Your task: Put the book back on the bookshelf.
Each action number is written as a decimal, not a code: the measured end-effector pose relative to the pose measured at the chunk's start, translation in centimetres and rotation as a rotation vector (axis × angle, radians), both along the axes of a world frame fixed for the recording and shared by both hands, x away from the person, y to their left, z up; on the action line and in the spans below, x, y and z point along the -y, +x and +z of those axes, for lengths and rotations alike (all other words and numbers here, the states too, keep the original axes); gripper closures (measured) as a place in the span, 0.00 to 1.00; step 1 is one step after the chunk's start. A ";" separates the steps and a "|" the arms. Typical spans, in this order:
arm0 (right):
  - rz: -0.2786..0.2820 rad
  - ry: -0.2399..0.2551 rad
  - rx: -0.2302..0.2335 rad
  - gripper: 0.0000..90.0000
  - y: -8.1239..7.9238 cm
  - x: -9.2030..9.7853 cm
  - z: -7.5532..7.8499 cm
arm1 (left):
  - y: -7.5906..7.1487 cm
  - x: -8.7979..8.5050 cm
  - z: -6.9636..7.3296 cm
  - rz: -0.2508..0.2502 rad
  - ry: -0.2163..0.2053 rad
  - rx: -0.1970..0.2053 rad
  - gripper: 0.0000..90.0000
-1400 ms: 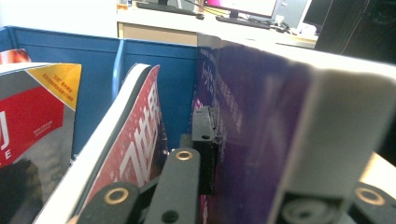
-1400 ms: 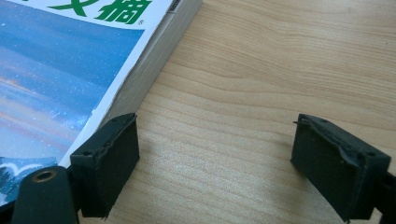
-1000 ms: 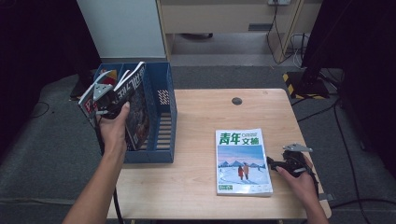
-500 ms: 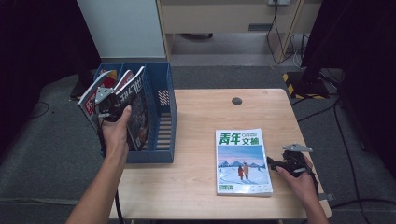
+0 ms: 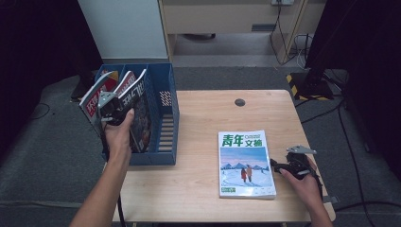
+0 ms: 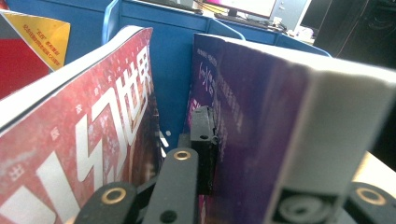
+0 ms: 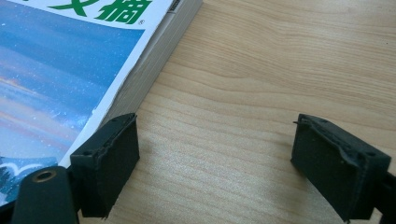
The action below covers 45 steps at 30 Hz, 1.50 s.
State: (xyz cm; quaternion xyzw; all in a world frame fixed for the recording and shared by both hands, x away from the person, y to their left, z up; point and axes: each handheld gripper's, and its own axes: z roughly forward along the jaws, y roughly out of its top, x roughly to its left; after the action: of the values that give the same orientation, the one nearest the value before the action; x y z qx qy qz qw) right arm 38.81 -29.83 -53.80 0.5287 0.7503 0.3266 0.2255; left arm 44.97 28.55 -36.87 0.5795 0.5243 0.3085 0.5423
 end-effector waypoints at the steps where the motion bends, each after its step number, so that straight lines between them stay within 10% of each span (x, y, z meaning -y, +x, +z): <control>1: -0.003 0.002 0.000 0.17 0.0 0.0 0.0 | 0.0 0.0 0.0 -0.001 0.002 -0.001 0.89; 16: 0.000 0.000 0.000 0.17 0.0 0.0 0.0 | -0.5 -0.4 0.0 -0.008 0.015 -0.044 0.86; 45: -0.001 0.002 0.000 0.16 0.0 -0.1 0.0 | -0.6 -0.2 -0.7 0.046 -0.020 0.053 0.90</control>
State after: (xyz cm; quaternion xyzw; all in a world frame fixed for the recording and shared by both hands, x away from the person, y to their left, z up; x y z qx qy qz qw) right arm 38.83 -29.78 -53.80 0.5295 0.7497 0.3270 0.2252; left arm 44.37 28.79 -37.52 0.5534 0.5262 0.3308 0.5544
